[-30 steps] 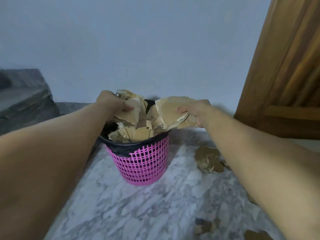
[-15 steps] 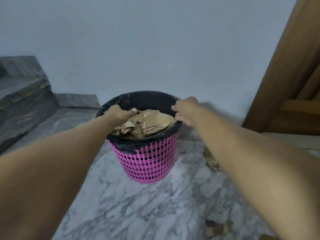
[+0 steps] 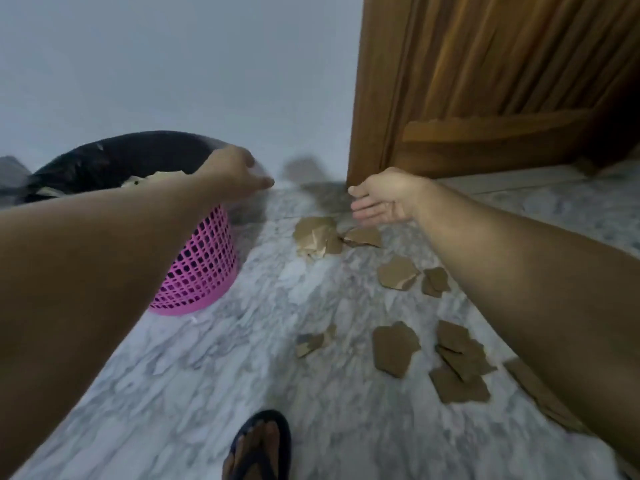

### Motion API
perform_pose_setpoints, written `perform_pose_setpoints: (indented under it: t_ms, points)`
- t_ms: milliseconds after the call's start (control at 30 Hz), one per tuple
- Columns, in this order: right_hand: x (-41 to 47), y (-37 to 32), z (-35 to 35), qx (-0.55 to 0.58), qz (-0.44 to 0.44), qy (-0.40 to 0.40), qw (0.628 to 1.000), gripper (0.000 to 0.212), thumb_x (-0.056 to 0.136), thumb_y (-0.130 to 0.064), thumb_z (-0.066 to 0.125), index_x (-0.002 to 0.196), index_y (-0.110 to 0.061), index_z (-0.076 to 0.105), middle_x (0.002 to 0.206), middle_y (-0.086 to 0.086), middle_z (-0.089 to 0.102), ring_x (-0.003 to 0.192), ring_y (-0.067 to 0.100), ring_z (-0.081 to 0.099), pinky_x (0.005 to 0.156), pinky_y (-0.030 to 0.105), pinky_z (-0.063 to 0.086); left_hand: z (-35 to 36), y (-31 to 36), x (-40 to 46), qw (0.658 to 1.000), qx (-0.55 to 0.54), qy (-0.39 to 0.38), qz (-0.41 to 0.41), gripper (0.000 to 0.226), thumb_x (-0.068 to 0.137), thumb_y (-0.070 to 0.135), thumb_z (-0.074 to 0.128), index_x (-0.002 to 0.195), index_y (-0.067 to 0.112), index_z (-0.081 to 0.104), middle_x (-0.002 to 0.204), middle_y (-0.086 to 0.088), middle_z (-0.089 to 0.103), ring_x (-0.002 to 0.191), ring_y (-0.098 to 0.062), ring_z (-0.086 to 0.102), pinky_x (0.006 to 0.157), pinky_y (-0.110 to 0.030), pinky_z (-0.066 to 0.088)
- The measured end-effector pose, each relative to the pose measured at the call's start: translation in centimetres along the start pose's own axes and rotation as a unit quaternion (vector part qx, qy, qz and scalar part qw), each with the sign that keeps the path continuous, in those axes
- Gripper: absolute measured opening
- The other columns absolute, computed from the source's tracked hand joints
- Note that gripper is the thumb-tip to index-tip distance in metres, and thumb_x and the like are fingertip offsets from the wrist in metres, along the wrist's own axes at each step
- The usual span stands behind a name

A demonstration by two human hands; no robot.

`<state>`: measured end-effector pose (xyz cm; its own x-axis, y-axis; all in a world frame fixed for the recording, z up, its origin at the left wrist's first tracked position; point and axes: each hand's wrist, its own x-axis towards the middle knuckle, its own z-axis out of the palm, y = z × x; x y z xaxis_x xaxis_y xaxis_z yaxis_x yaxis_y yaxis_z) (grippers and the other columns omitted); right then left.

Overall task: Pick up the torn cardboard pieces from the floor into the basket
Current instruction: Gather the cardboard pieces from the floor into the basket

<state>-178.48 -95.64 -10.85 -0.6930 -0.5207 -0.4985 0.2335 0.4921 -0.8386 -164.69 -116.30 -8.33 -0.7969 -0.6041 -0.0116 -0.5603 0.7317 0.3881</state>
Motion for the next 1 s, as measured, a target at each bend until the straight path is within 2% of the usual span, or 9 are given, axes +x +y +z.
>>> perform_pose_setpoints:
  t_ms: [67, 233, 367, 467, 633, 700, 767, 833, 1000]
  points:
    - [-1.1, 3.0, -2.9, -0.033, 0.017, 0.018, 0.999, 0.029, 0.098, -0.022, 0.057, 0.120, -0.004, 0.057, 0.138, 0.020, 0.055, 0.122, 0.036, 0.058, 0.088, 0.038, 0.056, 2.0, 3.4, -0.9, 0.997, 0.041, -0.059, 0.022, 0.067, 0.084, 0.049, 0.066, 0.133, 0.006, 0.053, 0.132, -0.012, 0.057, 0.121, -0.030, 0.053, 0.104, -0.039, 0.043]
    - [-3.3, 12.9, -10.6, -0.131, 0.088, 0.077, 0.985, 0.034, 0.089, -0.020, 0.071, 0.116, -0.003, 0.059, 0.109, 0.012, 0.064, 0.093, 0.026, 0.065, 0.081, 0.043, 0.058, 11.4, 10.4, -4.4, 0.975, 0.098, -0.170, 0.100, 0.070, 0.079, 0.051, 0.071, 0.130, 0.007, 0.055, 0.130, -0.011, 0.057, 0.119, -0.030, 0.053, 0.099, -0.037, 0.044]
    - [-4.1, 20.0, -13.7, -0.182, 0.118, 0.071, 0.974, 0.033, 0.085, -0.017, 0.075, 0.109, -0.001, 0.059, 0.100, 0.012, 0.066, 0.099, 0.030, 0.066, 0.085, 0.046, 0.057, 20.2, 12.7, -7.3, 0.948, 0.099, -0.271, 0.138, 0.081, 0.076, 0.045, 0.076, 0.141, 0.011, 0.041, 0.144, -0.009, 0.044, 0.133, -0.028, 0.041, 0.108, -0.036, 0.036]
    - [-3.7, 24.8, -14.5, -0.294, 0.118, 0.065, 0.946, 0.048, 0.083, -0.016, 0.077, 0.124, 0.001, 0.059, 0.118, 0.017, 0.063, 0.106, 0.033, 0.064, 0.084, 0.040, 0.057, 25.8, 13.7, -9.1, 0.927, 0.109, -0.319, 0.167, 0.082, 0.080, 0.040, 0.074, 0.145, 0.011, 0.034, 0.151, -0.010, 0.035, 0.138, -0.026, 0.035, 0.108, -0.034, 0.032]
    - [-2.2, 31.9, -13.7, -0.479, 0.070, -0.047, 0.874, 0.090, 0.073, -0.049, 0.078, 0.145, -0.021, 0.033, 0.151, 0.009, 0.034, 0.130, 0.029, 0.044, 0.106, 0.042, 0.041, 33.3, 14.0, -10.5, 0.897, 0.155, -0.356, 0.210, 0.060, 0.080, 0.044, 0.063, 0.135, 0.025, 0.045, 0.129, -0.008, 0.042, 0.123, -0.034, 0.043, 0.101, -0.047, 0.042]
    - [-2.1, 33.7, -13.4, -0.523, 0.073, -0.074, 0.846, 0.123, 0.060, -0.048, 0.087, 0.153, -0.024, 0.010, 0.160, 0.007, 0.007, 0.144, 0.034, 0.020, 0.112, 0.056, 0.030, 35.0, 14.1, -10.8, 0.893, 0.171, -0.353, 0.220, 0.050, 0.085, 0.039, 0.053, 0.133, 0.028, 0.047, 0.132, -0.007, 0.040, 0.121, -0.035, 0.037, 0.100, -0.049, 0.041]
    - [-2.3, 34.5, -13.0, -0.554, 0.082, -0.108, 0.821, 0.142, 0.052, -0.048, 0.092, 0.154, -0.030, -0.005, 0.160, 0.002, -0.020, 0.148, 0.035, -0.010, 0.113, 0.067, 0.015, 36.4, 13.9, -11.3, 0.907, 0.172, -0.340, 0.181, 0.058, 0.084, 0.035, 0.059, 0.137, 0.022, 0.037, 0.141, -0.010, 0.029, 0.126, -0.036, 0.032, 0.101, -0.051, 0.040]
    - [-2.1, 35.1, -12.7, -0.579, 0.071, -0.116, 0.804, 0.142, 0.049, -0.051, 0.092, 0.152, -0.035, -0.005, 0.159, 0.002, -0.026, 0.147, 0.037, -0.018, 0.110, 0.072, 0.014, 37.8, 13.3, -11.7, 0.922, 0.158, -0.324, 0.137, 0.075, 0.079, 0.033, 0.069, 0.140, 0.020, 0.028, 0.147, -0.011, 0.019, 0.130, -0.036, 0.029, 0.101, -0.052, 0.040]
    - [-0.8, 37.0, -13.8, -0.564, -0.008, -0.058, 0.824, 0.108, 0.065, -0.044, 0.084, 0.147, -0.035, 0.015, 0.155, 0.006, 0.005, 0.142, 0.034, 0.014, 0.099, 0.061, 0.041, 39.5, 12.7, -11.5, 0.928, 0.178, -0.294, 0.148, 0.100, 0.063, 0.040, 0.082, 0.140, 0.019, 0.023, 0.135, -0.010, 0.032, 0.124, -0.031, 0.032, 0.092, -0.044, 0.044]
